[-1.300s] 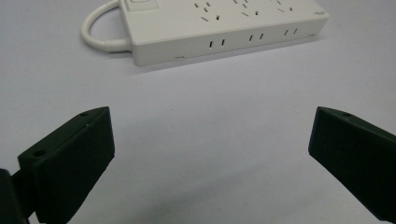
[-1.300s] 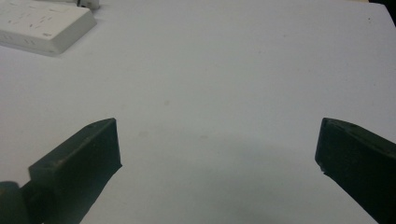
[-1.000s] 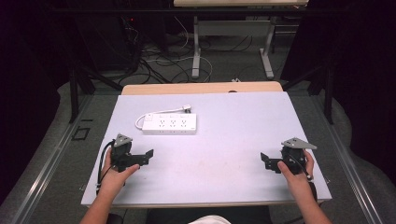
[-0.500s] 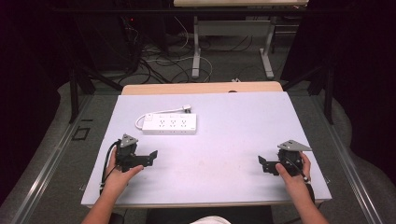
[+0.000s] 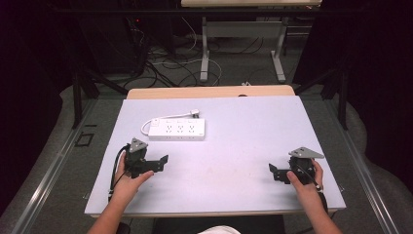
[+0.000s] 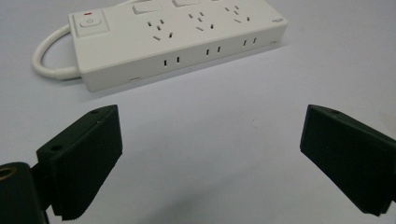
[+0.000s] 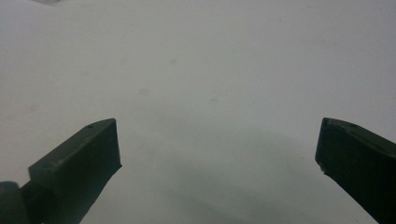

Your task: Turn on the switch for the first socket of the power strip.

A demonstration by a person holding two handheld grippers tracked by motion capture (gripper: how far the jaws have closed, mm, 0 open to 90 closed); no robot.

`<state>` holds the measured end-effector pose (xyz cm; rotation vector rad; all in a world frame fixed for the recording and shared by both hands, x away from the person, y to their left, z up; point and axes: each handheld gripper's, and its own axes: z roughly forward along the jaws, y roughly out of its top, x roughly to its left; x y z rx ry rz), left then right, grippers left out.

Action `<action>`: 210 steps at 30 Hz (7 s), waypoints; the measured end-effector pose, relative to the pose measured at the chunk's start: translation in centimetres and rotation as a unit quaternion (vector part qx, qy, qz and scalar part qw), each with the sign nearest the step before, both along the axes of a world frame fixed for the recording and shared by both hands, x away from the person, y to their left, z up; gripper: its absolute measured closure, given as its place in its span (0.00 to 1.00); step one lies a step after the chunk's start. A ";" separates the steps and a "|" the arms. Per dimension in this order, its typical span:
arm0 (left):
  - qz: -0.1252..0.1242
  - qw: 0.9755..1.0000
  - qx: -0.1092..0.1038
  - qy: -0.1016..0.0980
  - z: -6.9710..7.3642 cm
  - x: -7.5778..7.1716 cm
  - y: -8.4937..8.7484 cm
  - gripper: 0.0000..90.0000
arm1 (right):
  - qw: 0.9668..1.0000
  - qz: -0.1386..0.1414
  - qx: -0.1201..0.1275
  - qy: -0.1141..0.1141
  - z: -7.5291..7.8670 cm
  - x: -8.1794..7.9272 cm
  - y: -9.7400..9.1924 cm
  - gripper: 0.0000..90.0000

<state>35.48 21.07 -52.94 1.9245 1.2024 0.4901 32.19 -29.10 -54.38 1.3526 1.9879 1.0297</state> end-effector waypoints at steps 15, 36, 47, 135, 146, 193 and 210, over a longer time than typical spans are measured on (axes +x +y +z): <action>-0.020 1.000 -0.012 0.006 0.5 0.1 -1.7 0.13 | 1.000 0.002 0.003 0.002 -0.1 0.0 0.0 0.00; -0.016 1.000 -0.011 0.011 2.3 1.7 -3.0 0.21 | 1.000 0.004 0.000 0.000 -0.2 0.0 -0.1 0.00; -0.019 0.999 -0.018 0.022 4.3 2.9 -3.3 0.23 | 1.000 0.002 0.004 0.005 -0.2 -0.1 -0.2 0.00; 0.067 0.995 -0.010 0.075 11.4 14.1 -3.3 0.27 | 1.000 0.005 0.002 0.017 -0.8 0.1 -0.2 0.00; 0.091 0.991 -0.012 0.100 10.6 15.3 -2.5 0.32 | 1.000 0.007 -0.002 0.017 -0.8 0.2 -0.2 0.00; 0.109 0.981 -0.006 0.158 6.5 18.7 -4.1 0.66 | 1.000 0.014 -0.007 0.019 -1.0 0.3 -0.2 0.00; 0.120 0.974 0.007 0.192 4.8 19.6 -4.2 0.82 | 1.000 0.016 -0.007 0.022 -1.1 0.3 -0.3 0.00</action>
